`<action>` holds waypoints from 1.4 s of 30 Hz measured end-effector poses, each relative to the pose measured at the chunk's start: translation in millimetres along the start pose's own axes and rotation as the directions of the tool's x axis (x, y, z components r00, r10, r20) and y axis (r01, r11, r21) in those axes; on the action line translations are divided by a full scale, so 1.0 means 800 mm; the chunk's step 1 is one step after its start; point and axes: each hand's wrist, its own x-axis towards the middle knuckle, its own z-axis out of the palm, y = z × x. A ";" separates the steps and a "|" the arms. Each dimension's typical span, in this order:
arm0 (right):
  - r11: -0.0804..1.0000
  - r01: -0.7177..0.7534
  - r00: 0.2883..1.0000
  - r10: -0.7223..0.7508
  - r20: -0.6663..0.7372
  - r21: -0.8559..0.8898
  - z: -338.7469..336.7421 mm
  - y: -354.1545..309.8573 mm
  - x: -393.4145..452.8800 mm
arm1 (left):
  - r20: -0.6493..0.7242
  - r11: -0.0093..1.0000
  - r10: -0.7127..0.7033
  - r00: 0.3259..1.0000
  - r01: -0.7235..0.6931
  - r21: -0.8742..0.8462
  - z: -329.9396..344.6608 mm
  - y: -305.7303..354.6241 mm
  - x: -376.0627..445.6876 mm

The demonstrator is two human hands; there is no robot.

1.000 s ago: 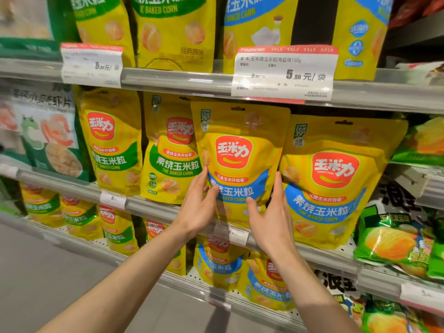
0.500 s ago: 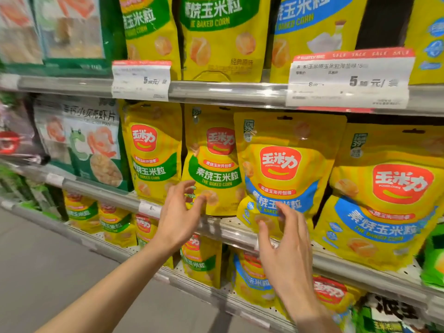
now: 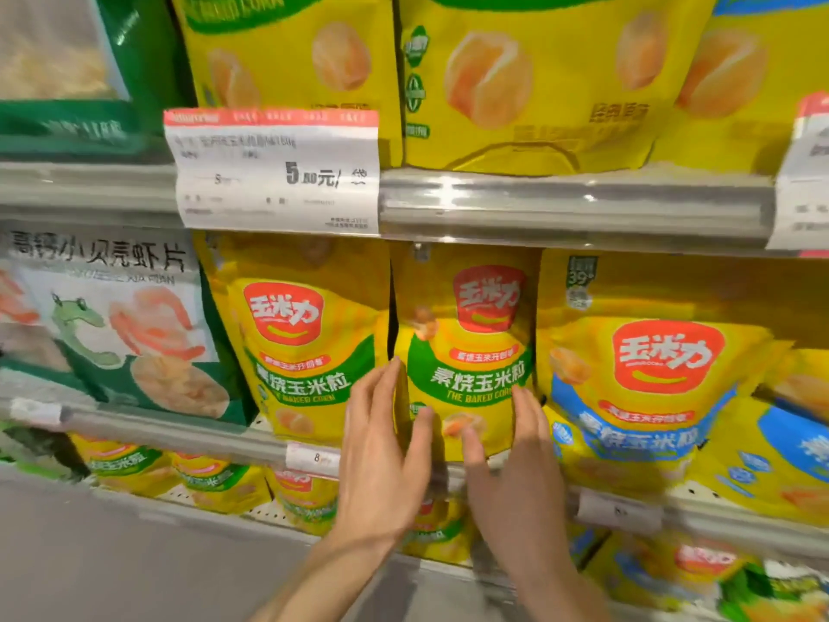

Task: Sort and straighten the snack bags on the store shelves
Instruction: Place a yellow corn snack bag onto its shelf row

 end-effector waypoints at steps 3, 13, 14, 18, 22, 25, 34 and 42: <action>0.995 -0.015 1.000 0.014 0.007 0.103 0.006 0.004 0.002 | -0.011 0.999 0.036 0.999 -0.036 -0.015 0.009 -0.003 -0.005; 0.992 -0.023 0.997 0.013 0.080 0.124 0.007 0.003 0.030 | -0.042 0.978 0.185 0.982 -0.180 0.102 0.016 -0.030 0.001; 0.993 -0.017 0.998 0.010 0.065 0.115 0.011 0.003 0.030 | -0.028 0.971 0.208 0.978 -0.203 0.123 0.014 -0.033 0.001; 0.997 0.011 1.000 -0.012 0.006 0.082 0.027 -0.006 0.030 | 0.042 0.889 0.332 0.942 -0.327 0.321 -0.012 -0.047 0.004; 0.998 0.011 0.998 -0.006 -0.065 0.066 0.038 -0.017 0.034 | 0.161 0.721 0.414 0.896 -0.431 0.543 -0.038 -0.044 0.021; 0.999 0.011 0.993 -0.006 -0.120 0.044 0.044 -0.016 0.036 | 0.246 0.599 0.446 0.861 -0.490 0.633 -0.046 -0.039 0.034; 0.999 0.046 0.969 -0.046 -0.242 -0.006 0.062 -0.007 0.038 | 0.395 0.422 0.427 0.814 -0.566 0.708 -0.058 -0.043 0.053; 0.998 0.027 0.944 -0.045 -0.326 -0.060 0.079 -0.008 0.038 | 0.397 0.493 0.386 0.833 -0.550 0.674 -0.059 -0.046 0.052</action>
